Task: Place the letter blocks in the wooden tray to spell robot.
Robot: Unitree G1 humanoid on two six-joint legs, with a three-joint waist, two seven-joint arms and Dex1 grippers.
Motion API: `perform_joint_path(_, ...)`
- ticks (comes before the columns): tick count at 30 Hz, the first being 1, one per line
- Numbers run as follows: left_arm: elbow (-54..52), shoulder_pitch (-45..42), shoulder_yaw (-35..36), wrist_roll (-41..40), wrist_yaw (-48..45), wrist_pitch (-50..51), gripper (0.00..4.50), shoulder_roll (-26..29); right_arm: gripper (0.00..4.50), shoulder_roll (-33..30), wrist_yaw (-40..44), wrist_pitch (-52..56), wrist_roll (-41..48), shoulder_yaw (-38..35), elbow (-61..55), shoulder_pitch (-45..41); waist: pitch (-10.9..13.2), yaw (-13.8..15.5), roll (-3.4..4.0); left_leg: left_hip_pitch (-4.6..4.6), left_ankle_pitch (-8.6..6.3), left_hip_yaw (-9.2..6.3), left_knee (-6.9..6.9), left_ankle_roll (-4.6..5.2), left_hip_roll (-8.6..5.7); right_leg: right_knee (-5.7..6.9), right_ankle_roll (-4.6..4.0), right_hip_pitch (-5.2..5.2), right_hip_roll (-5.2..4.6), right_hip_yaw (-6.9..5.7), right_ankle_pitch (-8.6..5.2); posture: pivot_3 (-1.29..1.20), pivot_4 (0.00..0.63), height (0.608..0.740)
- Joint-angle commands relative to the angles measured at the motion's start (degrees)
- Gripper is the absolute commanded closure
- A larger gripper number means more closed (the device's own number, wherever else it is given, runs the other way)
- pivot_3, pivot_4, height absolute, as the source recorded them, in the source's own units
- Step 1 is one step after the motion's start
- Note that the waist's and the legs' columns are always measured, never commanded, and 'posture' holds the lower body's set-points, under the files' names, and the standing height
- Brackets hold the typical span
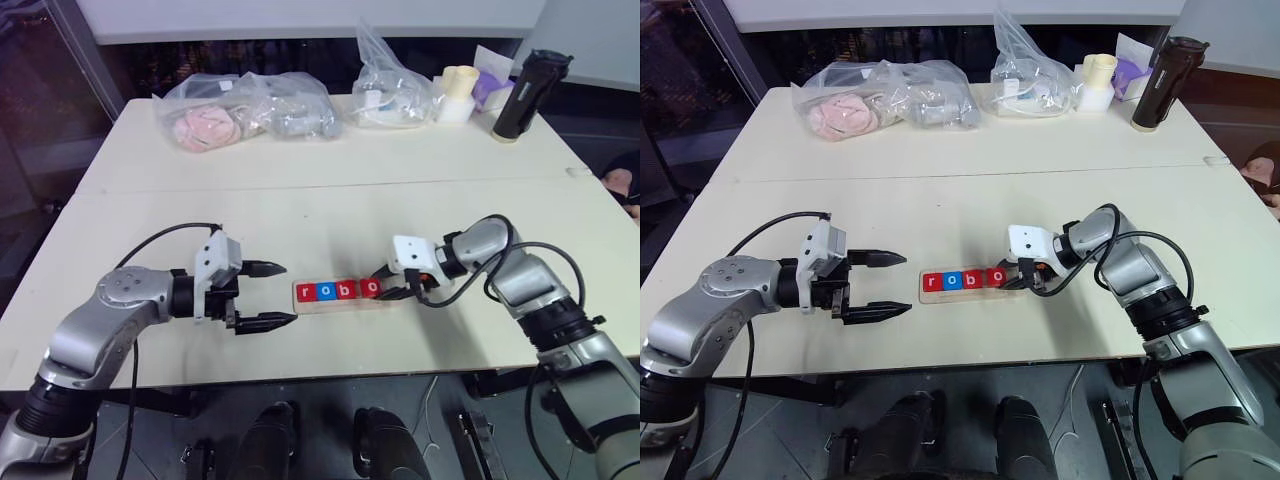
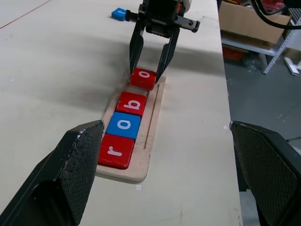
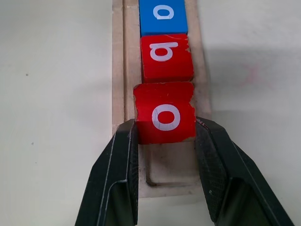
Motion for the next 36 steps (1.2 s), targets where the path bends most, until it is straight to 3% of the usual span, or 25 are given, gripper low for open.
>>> perform_joint_path(1,-1.8,-0.1,0.8,-0.9,0.0,-0.2,0.0,-0.1,3.4,0.6,-0.1,-0.8,-0.3,-0.3,0.0,-1.9,0.0,0.0,0.0,0.0,0.0,0.0,0.0,0.0,0.0,0.0,0.0,0.0,0.0,0.0,0.0,0.0,0.15,0.725)
perform_joint_path(24,-1.9,-0.1,0.5,-0.7,0.0,-0.4,0.0,-0.5,3.4,1.5,0.2,-0.2,-0.7,-0.8,0.1,-2.5,0.0,0.0,0.0,0.0,0.01,0.0,0.01,-0.01,0.0,0.02,0.0,0.0,0.03,0.0,0.0,0.0,0.15,0.725)
perform_joint_path(26,-1.8,-0.2,0.4,-0.6,-0.1,-0.5,0.0,-0.6,2.3,1.5,0.2,0.0,-0.5,-1.0,0.1,-2.7,0.0,0.0,0.0,0.0,0.01,0.0,0.01,-0.01,0.0,0.02,0.0,0.0,0.03,0.0,0.0,0.0,0.15,0.725)
perform_joint_path(28,-1.7,-0.3,0.3,-0.6,-0.1,-0.5,0.0,-0.7,1.5,1.5,0.1,0.1,-0.5,-1.0,0.1,-2.8,0.0,0.0,0.0,0.0,0.01,0.0,0.01,-0.01,0.0,0.02,0.0,0.0,0.03,0.0,0.0,0.0,0.15,0.725)
perform_joint_path(29,-1.7,-0.3,0.3,-0.5,-0.1,-0.5,0.0,-0.7,0.84,1.4,0.1,0.2,-0.5,-1.1,-0.1,-2.7,0.0,0.0,0.0,0.01,0.01,0.0,0.01,-0.01,0.0,0.02,0.0,0.0,0.03,0.0,0.0,0.0,0.15,0.725)
perform_joint_path(31,-1.6,-0.4,0.2,-0.5,-0.2,-0.5,0.0,-0.8,0.05,1.4,0.1,0.3,-0.4,-1.1,-0.3,-2.6,0.0,0.0,0.0,0.0,0.01,0.0,0.01,-0.01,0.0,0.02,0.0,0.0,0.03,0.0,0.0,0.0,0.15,0.725)
perform_joint_path(36,-1.9,-0.2,0.4,-0.6,-0.2,-0.4,0.0,-0.7,0.05,1.4,-0.2,1.4,0.3,-1.9,-1.7,-2.7,0.0,0.0,0.0,0.01,0.01,0.0,0.01,-0.01,0.0,0.02,0.0,0.0,0.03,0.0,0.0,0.0,0.15,0.725)
